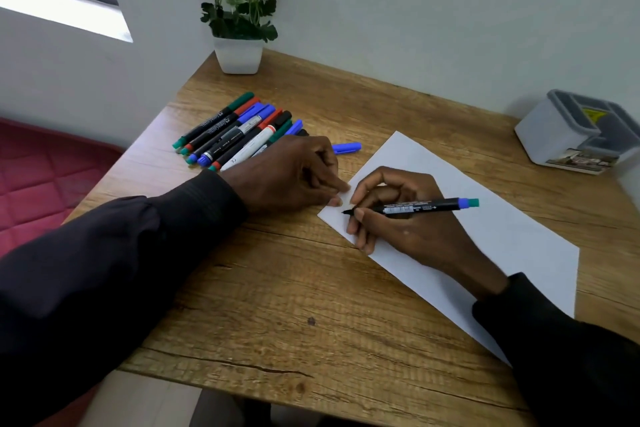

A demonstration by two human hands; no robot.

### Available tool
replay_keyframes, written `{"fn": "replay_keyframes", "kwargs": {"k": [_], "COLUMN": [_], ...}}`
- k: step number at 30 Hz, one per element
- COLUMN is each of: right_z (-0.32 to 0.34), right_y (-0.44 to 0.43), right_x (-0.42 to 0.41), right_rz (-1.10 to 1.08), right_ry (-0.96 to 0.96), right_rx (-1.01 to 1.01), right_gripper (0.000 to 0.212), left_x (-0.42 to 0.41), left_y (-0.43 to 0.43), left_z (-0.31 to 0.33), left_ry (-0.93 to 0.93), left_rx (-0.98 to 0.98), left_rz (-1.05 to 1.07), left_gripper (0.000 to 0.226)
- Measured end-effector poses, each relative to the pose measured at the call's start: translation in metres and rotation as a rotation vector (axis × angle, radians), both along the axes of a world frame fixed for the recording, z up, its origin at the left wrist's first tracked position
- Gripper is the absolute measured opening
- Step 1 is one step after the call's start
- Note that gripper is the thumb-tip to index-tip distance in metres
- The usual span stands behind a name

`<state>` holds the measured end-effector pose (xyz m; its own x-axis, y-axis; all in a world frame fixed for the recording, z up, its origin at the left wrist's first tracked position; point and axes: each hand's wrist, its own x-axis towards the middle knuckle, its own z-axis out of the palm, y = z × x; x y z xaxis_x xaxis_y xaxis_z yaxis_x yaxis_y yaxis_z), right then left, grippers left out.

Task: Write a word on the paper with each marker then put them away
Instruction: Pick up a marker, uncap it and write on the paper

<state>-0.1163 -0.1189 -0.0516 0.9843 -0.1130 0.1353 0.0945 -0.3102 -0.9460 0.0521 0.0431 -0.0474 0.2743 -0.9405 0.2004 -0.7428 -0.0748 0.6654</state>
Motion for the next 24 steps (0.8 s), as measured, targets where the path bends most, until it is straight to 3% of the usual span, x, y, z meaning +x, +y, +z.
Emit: {"fn": "replay_keyframes", "kwargs": {"k": [14, 24], "right_z": [-0.006, -0.008], "right_y": [0.012, 0.011], "right_x": [0.012, 0.013], "right_rz": [-0.069, -0.052], "right_ry": [-0.111, -0.089], "right_rx": [-0.2, -0.209], "right_gripper": [0.008, 0.01], "left_x": [0.006, 0.011], "left_y": [0.0, 0.0], "left_z": [0.003, 0.001], "left_ry": [0.094, 0.061], "left_rx": [0.04, 0.053], "left_rz": [-0.032, -0.045], "left_gripper": [0.028, 0.027]}}
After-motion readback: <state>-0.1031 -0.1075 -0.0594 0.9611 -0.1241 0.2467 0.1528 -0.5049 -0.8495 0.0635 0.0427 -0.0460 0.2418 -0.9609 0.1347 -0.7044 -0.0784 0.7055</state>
